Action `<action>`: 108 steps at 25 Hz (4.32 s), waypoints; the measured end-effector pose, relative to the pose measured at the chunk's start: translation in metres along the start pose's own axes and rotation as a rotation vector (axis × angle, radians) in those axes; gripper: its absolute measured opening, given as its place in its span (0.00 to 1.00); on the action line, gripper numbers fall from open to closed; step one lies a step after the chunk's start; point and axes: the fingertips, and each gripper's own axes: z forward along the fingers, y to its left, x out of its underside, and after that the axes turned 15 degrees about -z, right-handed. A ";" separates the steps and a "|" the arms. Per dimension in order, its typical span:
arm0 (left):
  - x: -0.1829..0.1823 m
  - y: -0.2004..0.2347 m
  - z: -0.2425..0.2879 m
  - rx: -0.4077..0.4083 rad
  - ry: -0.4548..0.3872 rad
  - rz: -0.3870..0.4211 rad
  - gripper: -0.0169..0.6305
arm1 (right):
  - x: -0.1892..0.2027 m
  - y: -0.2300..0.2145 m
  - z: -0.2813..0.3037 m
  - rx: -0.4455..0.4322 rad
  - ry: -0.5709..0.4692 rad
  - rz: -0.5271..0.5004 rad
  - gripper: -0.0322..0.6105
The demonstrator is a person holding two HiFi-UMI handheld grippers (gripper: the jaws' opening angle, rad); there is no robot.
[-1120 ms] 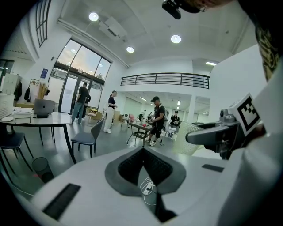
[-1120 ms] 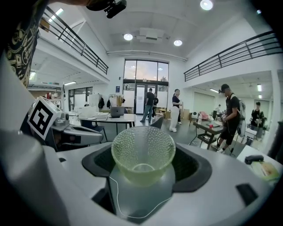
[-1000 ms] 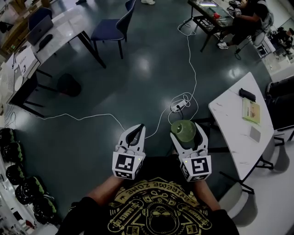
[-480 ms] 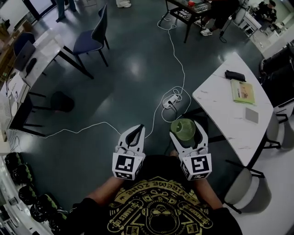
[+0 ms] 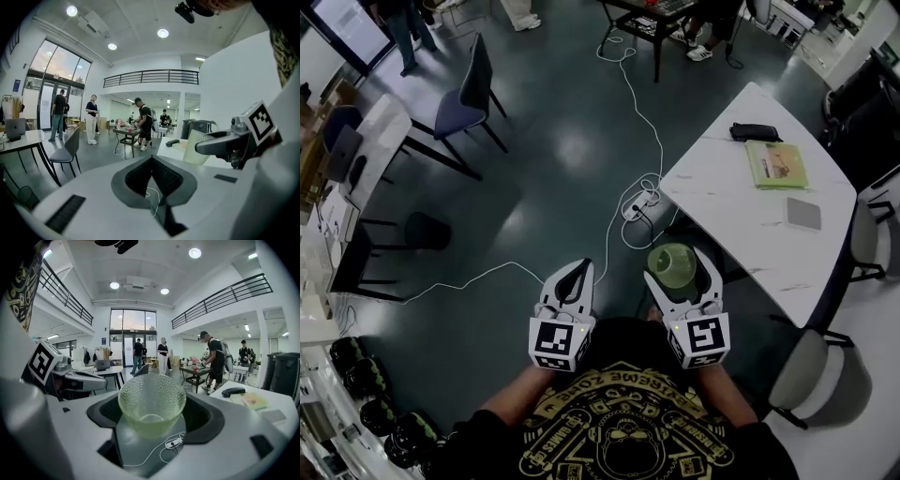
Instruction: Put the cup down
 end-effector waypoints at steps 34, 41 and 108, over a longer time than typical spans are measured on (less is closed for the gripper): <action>0.043 -0.210 0.138 0.293 0.132 0.108 0.04 | 0.100 -0.179 -0.126 0.299 0.101 0.118 0.64; 0.031 -0.223 0.172 0.423 0.169 0.141 0.04 | 0.103 -0.197 -0.127 0.408 0.136 0.138 0.64; 0.049 -0.339 0.434 0.530 0.285 0.208 0.04 | 0.239 -0.460 -0.065 0.587 0.348 0.183 0.64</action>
